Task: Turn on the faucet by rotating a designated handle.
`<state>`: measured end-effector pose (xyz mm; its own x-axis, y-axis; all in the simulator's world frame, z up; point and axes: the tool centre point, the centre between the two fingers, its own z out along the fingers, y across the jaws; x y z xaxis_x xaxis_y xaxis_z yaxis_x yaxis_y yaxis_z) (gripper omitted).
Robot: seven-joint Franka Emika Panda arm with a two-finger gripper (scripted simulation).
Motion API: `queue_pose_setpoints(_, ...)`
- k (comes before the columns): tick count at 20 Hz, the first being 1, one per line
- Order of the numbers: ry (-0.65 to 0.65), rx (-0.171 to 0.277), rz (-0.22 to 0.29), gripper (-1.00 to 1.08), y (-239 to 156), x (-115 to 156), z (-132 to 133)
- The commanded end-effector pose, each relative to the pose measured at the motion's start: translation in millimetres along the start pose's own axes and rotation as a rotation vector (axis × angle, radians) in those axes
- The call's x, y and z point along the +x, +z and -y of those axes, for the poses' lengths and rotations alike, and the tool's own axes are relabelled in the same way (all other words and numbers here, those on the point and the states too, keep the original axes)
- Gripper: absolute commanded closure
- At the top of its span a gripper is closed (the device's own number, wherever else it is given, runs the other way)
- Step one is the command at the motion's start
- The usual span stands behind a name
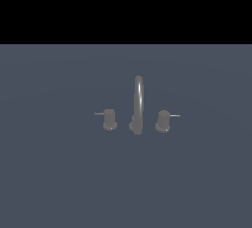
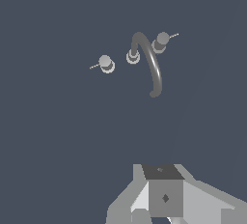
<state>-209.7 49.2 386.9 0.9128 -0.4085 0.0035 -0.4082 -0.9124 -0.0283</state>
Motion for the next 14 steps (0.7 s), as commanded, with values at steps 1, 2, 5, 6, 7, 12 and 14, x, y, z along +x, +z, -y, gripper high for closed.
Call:
queue_pose_setpoints(1,0.057,0.0,-0.001,1.08,15,4,10)
queue_pose_setpoints(2,0.079,-0.001,-0.001,1.08,21,5,14)
queue_pose_setpoints(5,0.145,-0.001,-0.001,1.08,40,11,26)
queue_pose_setpoints(6,0.167,-0.002,-0.001,1.08,46,13,30)
queue_pose_setpoints(7,0.189,-0.002,-0.001,1.08,52,15,33)
queue_pose_setpoints(12,0.296,-0.003,-0.001,1.08,81,27,51)
queue_pose_setpoints(14,0.338,-0.003,-0.001,1.08,93,32,58)
